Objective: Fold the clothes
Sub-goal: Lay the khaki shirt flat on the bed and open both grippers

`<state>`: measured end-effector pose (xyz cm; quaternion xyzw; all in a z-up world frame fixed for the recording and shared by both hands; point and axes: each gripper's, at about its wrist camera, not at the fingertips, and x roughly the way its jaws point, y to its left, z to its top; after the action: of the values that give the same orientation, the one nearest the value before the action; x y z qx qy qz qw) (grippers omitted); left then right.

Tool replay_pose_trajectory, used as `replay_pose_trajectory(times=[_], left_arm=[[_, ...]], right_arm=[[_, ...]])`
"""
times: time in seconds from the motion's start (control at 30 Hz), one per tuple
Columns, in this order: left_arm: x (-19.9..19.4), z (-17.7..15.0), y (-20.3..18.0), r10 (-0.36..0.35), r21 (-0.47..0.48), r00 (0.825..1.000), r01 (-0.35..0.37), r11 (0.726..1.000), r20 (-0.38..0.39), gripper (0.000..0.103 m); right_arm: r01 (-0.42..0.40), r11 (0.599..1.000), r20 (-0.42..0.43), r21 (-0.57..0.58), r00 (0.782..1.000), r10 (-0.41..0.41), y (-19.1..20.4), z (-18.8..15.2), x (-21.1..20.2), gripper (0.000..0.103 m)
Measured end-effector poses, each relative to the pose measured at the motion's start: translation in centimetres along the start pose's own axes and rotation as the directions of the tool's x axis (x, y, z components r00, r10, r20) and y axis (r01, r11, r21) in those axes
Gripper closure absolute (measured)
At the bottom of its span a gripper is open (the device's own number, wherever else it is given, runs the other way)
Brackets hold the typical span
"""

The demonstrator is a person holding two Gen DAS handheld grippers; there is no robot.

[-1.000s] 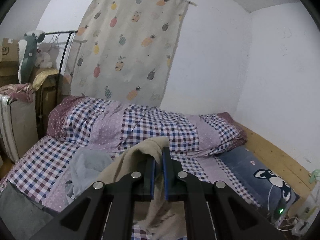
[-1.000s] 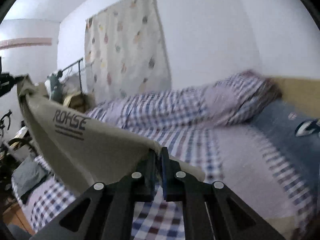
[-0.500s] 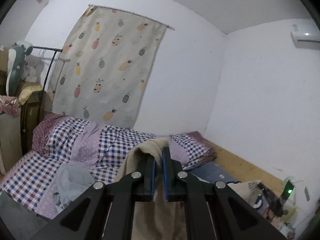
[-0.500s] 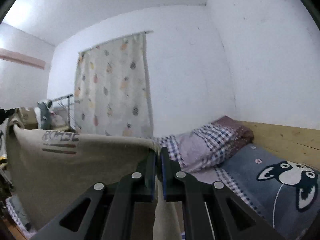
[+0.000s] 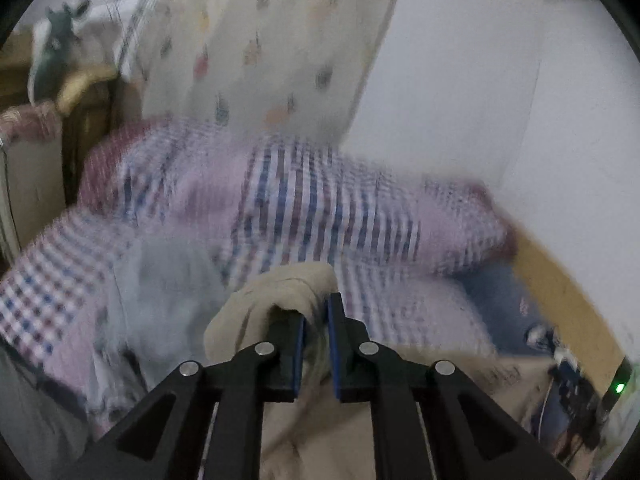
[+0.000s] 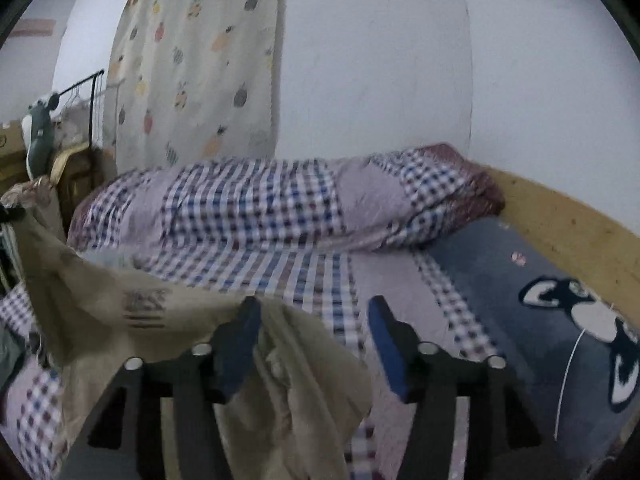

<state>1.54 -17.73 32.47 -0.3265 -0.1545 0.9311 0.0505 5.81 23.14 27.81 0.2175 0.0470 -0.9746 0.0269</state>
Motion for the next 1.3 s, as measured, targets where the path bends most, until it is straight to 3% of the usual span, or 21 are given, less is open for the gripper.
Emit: replay_pose_trajectory(times=[0.07,0.13,0.2,0.23,0.27,0.4,0.47,0.57,0.6,0.63,0.73,0.83,0.9,1.0,1.03,1.07,1.1,1.13,1.23,1.3], left_arm=[[2.3,-2.6,0.4,-0.007,0.010,0.996,0.008,1.000,-0.092,0.090],[3.7,-4.9,0.9,-0.023,0.016,0.988,0.026,1.000,-0.154,0.086],[5.1,-7.2,1.3,-0.040,0.022,0.977,0.046,0.999,-0.212,0.067],[5.6,-8.0,1.6,-0.013,0.033,0.969,0.022,0.999,-0.246,0.048],[6.1,-8.7,2.0,0.025,0.048,0.959,-0.012,0.999,-0.282,0.039],[8.1,-11.6,3.3,0.176,0.120,0.894,-0.138,0.983,-0.413,0.039],[8.3,-12.8,4.2,0.339,0.238,0.850,-0.260,0.936,-0.404,0.039],[7.7,-14.2,5.1,0.458,0.339,0.817,-0.345,0.875,-0.350,0.037],[7.3,-14.7,5.6,0.468,0.345,0.816,-0.355,0.869,-0.340,0.037],[6.6,-15.6,6.2,0.448,0.328,0.827,-0.342,0.881,-0.340,0.037],[4.2,-18.3,7.2,0.322,0.239,0.883,-0.250,0.938,-0.342,0.037],[0.9,-21.8,7.8,0.165,0.133,0.933,-0.128,0.983,-0.320,0.037],[-1.0,-24.1,8.3,0.077,0.072,0.953,-0.059,0.996,-0.292,0.034],[-3.0,-27.6,8.3,0.012,0.046,0.961,0.000,0.999,-0.275,0.030],[-3.2,-28.3,8.2,0.010,0.055,0.960,0.006,0.998,-0.279,0.030],[-3.3,-29.0,7.9,0.013,0.072,0.959,0.007,0.997,-0.284,0.030],[-3.4,-29.8,7.6,0.019,0.092,0.957,0.008,0.996,-0.290,0.030],[-3.5,-30.5,7.3,0.025,0.112,0.955,0.009,0.994,-0.296,0.030],[-4.1,-31.4,5.7,0.036,0.172,0.962,0.012,0.985,-0.271,0.030],[-3.7,-32.2,5.0,0.021,0.189,0.960,0.033,0.981,-0.278,0.030]], right_arm=[[-0.037,0.999,-0.032,-0.008,0.999,0.037,0.4,-2.8,-0.3,0.031],[-0.124,0.992,-0.087,0.004,0.988,0.124,1.2,-5.6,-0.5,0.031],[-0.250,0.968,-0.136,0.037,0.958,0.253,2.6,-8.4,-0.7,0.030],[-0.320,0.946,-0.163,0.054,0.932,0.325,3.7,-9.9,-0.9,0.030],[-0.389,0.919,-0.189,0.072,0.899,0.395,4.9,-11.4,-1.0,0.030],[-0.552,0.826,-0.264,0.109,0.785,0.560,10.1,-16.8,-0.5,0.030],[-0.606,0.790,-0.316,0.099,0.733,0.602,12.9,-19.3,-0.1,0.030],[-0.688,0.724,-0.366,0.055,0.660,0.656,16.1,-21.2,-0.4,0.030],[-0.715,0.697,-0.371,0.046,0.636,0.677,17.0,-21.6,-0.6,0.030],[-0.730,0.683,-0.371,0.039,0.624,0.688,17.5,-21.8,-0.7,0.031],[-0.747,0.665,-0.371,0.018,0.612,0.698,18.9,-22.0,-0.6,0.032],[-0.754,0.657,-0.390,0.020,0.599,0.700,20.1,-22.0,0.2,0.052],[-0.751,0.661,-0.409,0.000,0.603,0.685,21.4,-22.4,0.6,0.058],[-0.750,0.661,-0.451,-0.022,0.598,0.663,23.3,-23.5,1.4,0.063],[-0.748,0.663,-0.465,-0.031,0.598,0.653,23.8,-23.9,1.7,0.072],[-0.753,0.657,-0.472,-0.044,0.595,0.651,24.3,-24.1,1.6,0.091],[-0.761,0.646,-0.475,-0.058,0.591,0.653,24.6,-24.3,1.1,0.098],[-0.778,0.625,-0.475,-0.071,0.577,0.664,24.9,-24.3,0.5,0.099],[-0.845,0.523,-0.479,-0.112,0.507,0.717,25.3,-24.4,-2.5,0.099],[-0.857,0.498,-0.504,-0.130,0.490,0.711,25.2,-25.2,-3.7,0.099]])
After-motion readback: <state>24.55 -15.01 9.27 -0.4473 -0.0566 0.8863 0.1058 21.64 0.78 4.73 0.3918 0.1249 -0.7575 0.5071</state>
